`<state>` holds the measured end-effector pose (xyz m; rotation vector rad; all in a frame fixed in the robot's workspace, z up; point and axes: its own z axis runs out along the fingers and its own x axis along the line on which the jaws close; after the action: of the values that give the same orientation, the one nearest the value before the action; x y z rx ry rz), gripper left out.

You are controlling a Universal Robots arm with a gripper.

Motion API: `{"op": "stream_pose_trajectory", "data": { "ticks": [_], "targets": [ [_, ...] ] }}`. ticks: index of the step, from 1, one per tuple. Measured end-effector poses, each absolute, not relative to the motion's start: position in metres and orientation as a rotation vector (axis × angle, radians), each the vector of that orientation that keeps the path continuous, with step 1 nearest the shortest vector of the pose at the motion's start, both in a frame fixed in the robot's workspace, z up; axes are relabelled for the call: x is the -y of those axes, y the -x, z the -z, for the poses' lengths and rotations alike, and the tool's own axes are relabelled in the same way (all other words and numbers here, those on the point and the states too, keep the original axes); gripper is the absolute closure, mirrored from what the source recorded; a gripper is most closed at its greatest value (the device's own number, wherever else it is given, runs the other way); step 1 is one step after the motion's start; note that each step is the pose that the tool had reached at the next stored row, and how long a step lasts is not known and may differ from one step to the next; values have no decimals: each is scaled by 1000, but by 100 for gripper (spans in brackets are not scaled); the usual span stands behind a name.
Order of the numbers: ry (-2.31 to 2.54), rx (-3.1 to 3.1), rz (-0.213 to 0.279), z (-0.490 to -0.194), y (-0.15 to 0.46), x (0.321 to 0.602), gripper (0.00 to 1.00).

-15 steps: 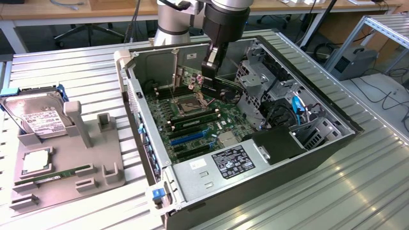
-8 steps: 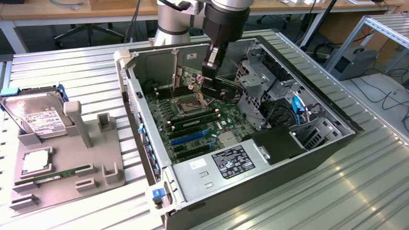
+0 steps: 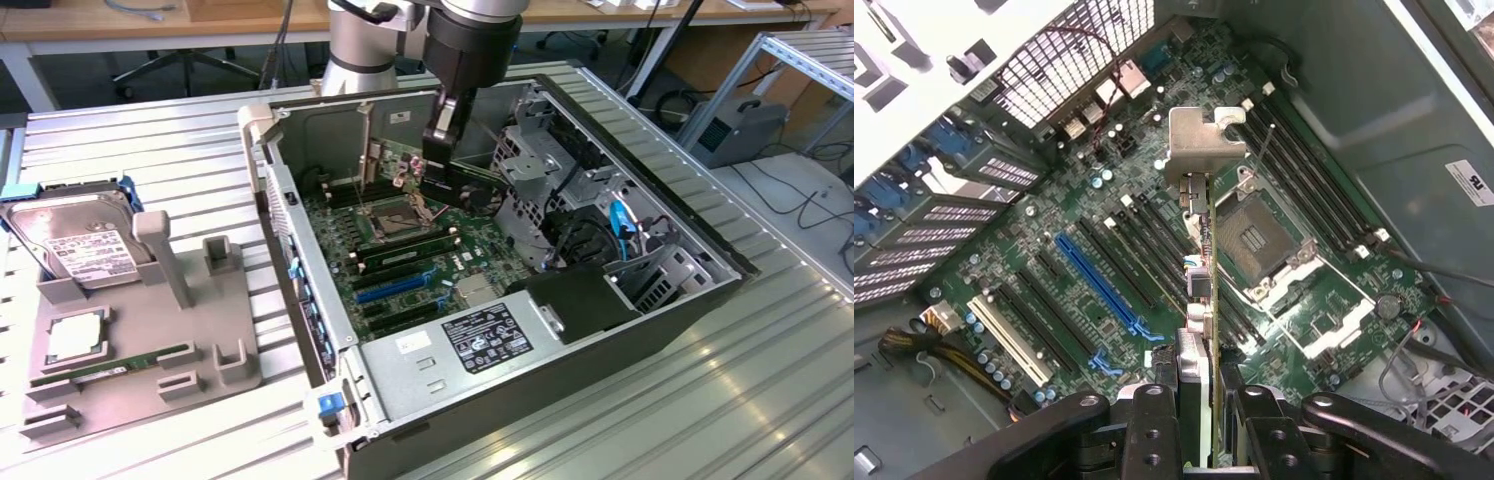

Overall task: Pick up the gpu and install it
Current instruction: 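Insert the gpu into the slot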

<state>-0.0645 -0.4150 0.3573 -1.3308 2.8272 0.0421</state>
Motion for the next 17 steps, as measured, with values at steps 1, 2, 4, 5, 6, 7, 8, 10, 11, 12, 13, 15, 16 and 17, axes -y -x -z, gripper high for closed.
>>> {"op": "stream_pose_trajectory", "data": {
  "ticks": [1,2,4,5,6,7,8,10,11,12,13,15,16,17],
  "targets": [
    [1333,-2826,-42,-357,64,415,73],
    [1336,-2825,-42,-357,64,415,73],
    [1340,-2823,-42,-357,64,415,73],
    [1343,-2822,-42,-357,64,415,73],
    [1345,-2821,-42,-357,64,415,73],
    [1347,-2820,-42,-357,64,415,73],
    [1350,-2818,-42,-357,64,415,73],
    [1355,-2816,-42,-357,64,415,73],
    [1360,-2814,-43,-357,64,415,73],
    [1363,-2812,-43,-357,64,415,73],
    [1365,-2811,-43,-357,64,415,73],
    [1372,-2808,-43,-357,64,415,73],
    [1376,-2806,-43,-357,64,415,73],
    [1381,-2804,-43,-357,64,415,73]
  ]
}}
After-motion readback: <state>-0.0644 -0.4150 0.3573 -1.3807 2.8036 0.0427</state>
